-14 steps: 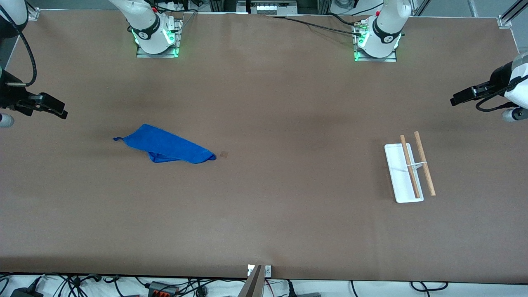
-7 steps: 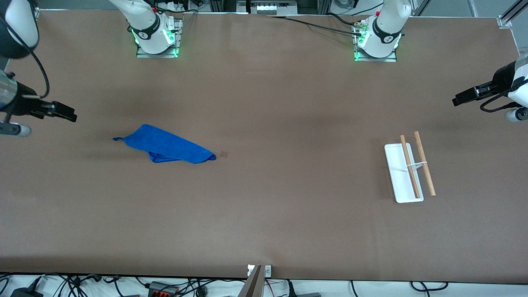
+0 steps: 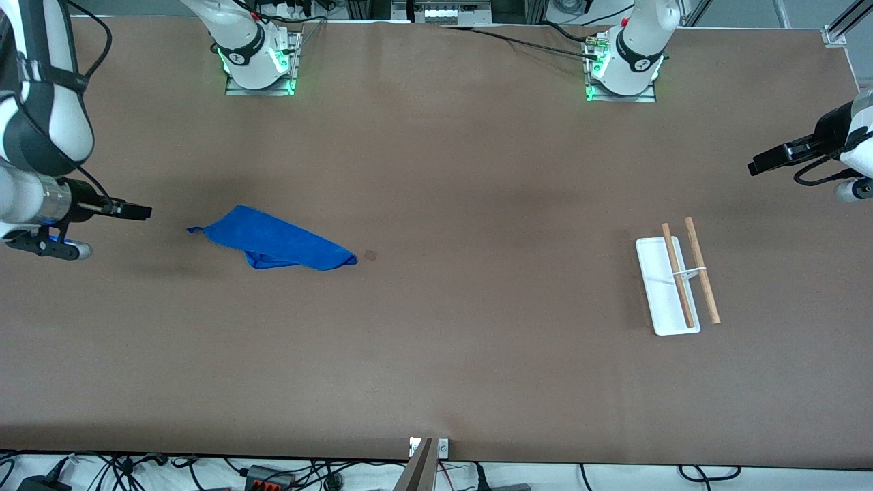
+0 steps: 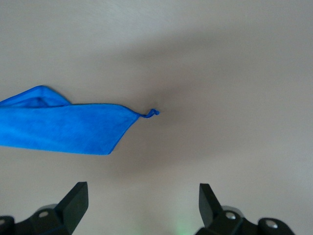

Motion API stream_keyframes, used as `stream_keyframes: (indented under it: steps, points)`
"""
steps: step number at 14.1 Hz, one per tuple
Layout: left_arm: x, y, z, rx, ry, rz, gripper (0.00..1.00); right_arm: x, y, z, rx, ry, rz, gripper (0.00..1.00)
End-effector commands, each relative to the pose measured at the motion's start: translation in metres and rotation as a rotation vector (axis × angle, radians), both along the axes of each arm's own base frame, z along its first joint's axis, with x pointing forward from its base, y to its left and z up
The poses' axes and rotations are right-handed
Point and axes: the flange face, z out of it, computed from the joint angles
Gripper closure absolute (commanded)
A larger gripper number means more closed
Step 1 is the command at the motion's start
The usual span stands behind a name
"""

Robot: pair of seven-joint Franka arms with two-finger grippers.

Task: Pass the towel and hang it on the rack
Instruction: 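Lower the right gripper and pinch the blue towel's corner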

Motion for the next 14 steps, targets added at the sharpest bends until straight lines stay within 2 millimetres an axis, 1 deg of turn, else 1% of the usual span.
stream_keyframes:
  steps: [1,2,3,5,6,7,8,11,14]
  points:
    - [0.004,0.0,0.007,-0.016,0.0,0.005,0.0,0.004,0.009,-0.044,-0.033,0.063,-0.148,0.0]
    - [0.004,0.0,0.007,-0.018,0.0,0.005,0.0,0.006,0.01,-0.061,-0.014,0.081,-0.186,0.0]
    - [0.004,0.0,0.007,-0.018,0.0,0.005,0.0,0.006,0.007,-0.082,0.016,0.102,-0.219,0.0]
    - [0.004,0.0,0.007,-0.018,0.0,0.005,0.0,0.004,-0.008,-0.124,0.07,0.133,-0.293,0.0]
    - [0.004,0.0,0.007,-0.018,0.0,0.005,0.0,0.003,-0.01,-0.139,0.101,0.145,-0.326,0.0]
    - [0.004,0.0,0.007,-0.018,0.0,0.005,0.0,0.002,-0.014,-0.15,0.13,0.151,-0.359,0.0]
    - [0.004,0.0,0.007,-0.018,0.0,0.005,0.0,0.003,-0.015,-0.157,0.141,0.145,-0.373,0.0]
    - [0.004,0.0,0.007,-0.018,0.0,0.004,0.0,0.004,-0.014,-0.182,0.165,0.138,-0.402,0.0]
    - [0.004,0.001,0.007,-0.02,0.001,0.006,0.0,0.001,-0.016,-0.195,0.174,0.148,-0.406,0.0]
